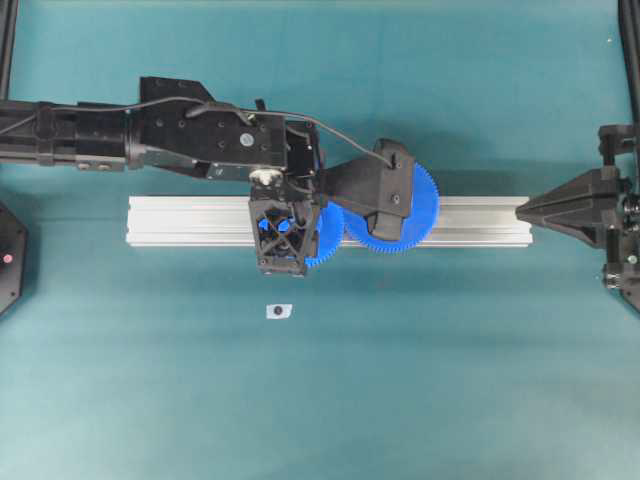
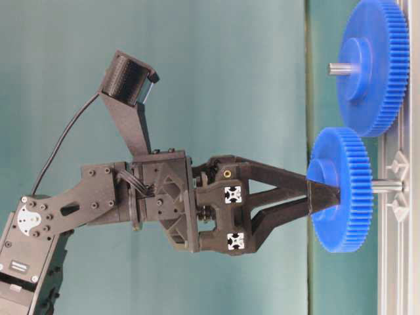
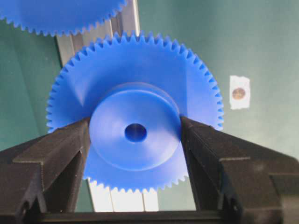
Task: Find the location of the shaft and insert the small gear.
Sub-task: 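Carry the gear over the rail and align its hole with the left shaft, then push the gear onto the left shaft beside the large gear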
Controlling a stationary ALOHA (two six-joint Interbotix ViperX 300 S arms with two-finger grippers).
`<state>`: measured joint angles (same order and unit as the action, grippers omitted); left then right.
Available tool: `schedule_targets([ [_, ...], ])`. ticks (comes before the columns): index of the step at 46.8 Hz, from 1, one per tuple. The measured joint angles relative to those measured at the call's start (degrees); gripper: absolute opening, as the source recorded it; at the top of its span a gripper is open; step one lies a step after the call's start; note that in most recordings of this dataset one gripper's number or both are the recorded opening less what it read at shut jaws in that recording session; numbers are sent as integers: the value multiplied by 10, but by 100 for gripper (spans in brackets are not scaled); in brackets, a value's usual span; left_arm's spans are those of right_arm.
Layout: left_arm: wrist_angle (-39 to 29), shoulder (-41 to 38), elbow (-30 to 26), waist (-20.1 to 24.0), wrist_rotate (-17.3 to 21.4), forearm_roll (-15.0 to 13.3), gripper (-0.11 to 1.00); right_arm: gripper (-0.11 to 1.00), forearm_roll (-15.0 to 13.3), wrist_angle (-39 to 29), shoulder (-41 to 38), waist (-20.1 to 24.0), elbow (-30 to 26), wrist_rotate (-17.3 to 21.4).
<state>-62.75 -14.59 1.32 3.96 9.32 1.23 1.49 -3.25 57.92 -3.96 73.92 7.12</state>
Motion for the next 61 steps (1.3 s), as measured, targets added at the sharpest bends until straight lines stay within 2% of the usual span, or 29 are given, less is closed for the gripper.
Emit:
schedule_targets([
  [22, 10, 4, 11, 25, 6, -2, 65, 2, 1, 0, 0, 0, 0, 0],
  [39, 20, 4, 14, 25, 7, -3, 66, 2, 1, -1, 5, 0, 0, 0],
  [61, -16, -40, -18, 25, 11, -3, 66, 2, 1, 0, 8, 0, 0, 0],
])
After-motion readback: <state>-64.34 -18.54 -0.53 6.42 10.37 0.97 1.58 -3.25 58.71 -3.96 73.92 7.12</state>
